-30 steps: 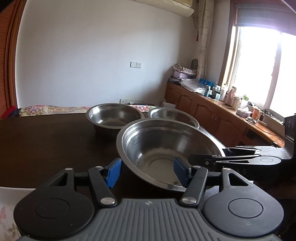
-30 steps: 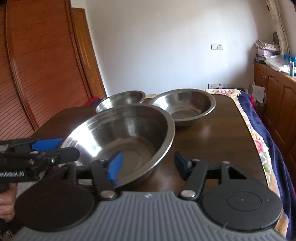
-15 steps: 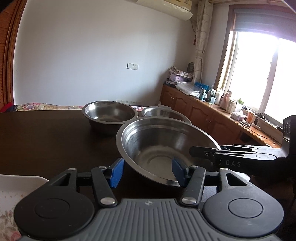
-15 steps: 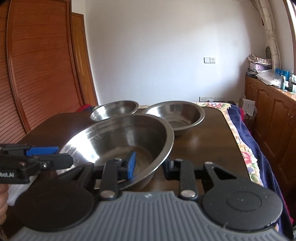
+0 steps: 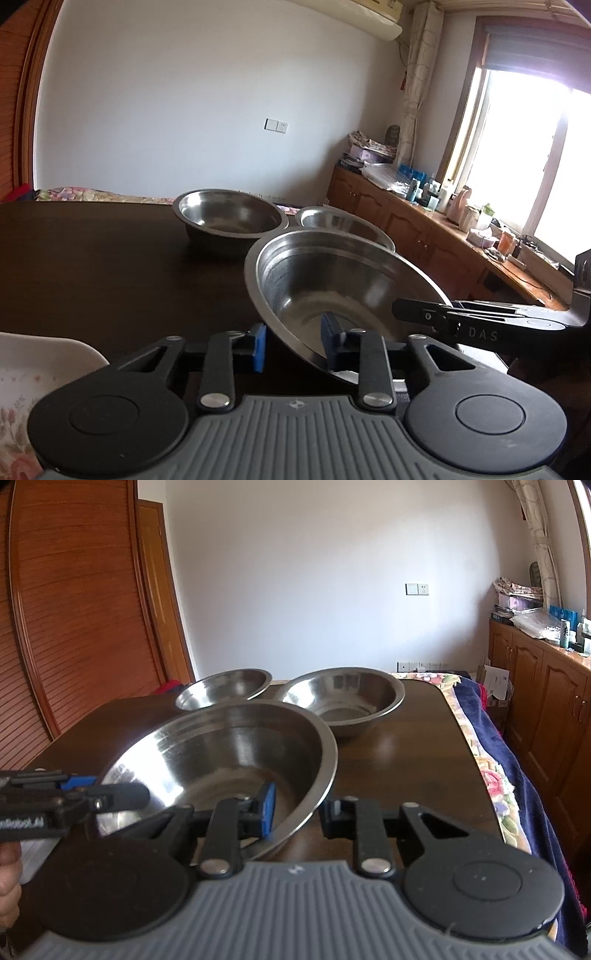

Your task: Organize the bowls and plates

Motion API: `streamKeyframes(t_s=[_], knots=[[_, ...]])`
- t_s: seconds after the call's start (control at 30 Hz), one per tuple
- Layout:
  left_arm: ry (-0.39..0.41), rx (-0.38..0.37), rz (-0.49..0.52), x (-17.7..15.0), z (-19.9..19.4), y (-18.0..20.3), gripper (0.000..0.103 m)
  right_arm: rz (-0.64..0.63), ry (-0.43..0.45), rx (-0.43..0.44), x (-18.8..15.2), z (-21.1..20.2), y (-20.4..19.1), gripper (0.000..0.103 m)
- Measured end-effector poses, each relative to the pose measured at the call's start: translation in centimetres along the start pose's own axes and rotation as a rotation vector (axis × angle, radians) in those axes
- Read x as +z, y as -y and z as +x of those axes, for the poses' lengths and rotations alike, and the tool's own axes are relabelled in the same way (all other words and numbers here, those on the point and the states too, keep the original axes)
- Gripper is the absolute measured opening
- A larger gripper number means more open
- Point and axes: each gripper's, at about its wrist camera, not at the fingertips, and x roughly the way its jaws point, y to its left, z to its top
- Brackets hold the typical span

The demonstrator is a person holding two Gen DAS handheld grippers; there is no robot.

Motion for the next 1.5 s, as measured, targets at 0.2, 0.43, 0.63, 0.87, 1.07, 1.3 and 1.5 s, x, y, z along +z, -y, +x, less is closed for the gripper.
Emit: streamKeyframes(t_s=[0.2,0.43,0.63,0.87,1.07,1.3,1.5], knots=[[0.038,-0.006,0.012,-0.2,-2.3,0.4,0.054,0.034,0.008,0.013,-0.4,-0.6,0.1,0.025],[0.069,-0.012,0.013,-1.1,-5.7,0.3,0.054,0.043,0.044,0.032,-0.6,-2.9,-1.3,0.025],[0.071,-0.009,0.033,-2.3,-7.7,0.3,0.054,0.036,0.059,0.034,-1.4,-4.7,-2.9,0.025],[0.054,-0.004,0.026,-3.9,-9.1,0.0,0.054,0.060,0.057,0.042,-3.1,-5.8,-3.8,0.025],[0.051,0.007,0.034,-4.6,-9.6,-0.1,0.055,0.058,0.052,0.046,-3.7,-6.2,-4.5,0.025],[0.039,0.026,0.018,-5.2,-10.0,-0.9,0.055,0.044,0.050,0.053,-4.2,-6.2,-5.4,0.025],[0.030,0.030,0.016,-5.5,-10.1,-1.4,0.055,0.037,0.039,0.061,-4.5,-5.9,-5.9,0.025]])
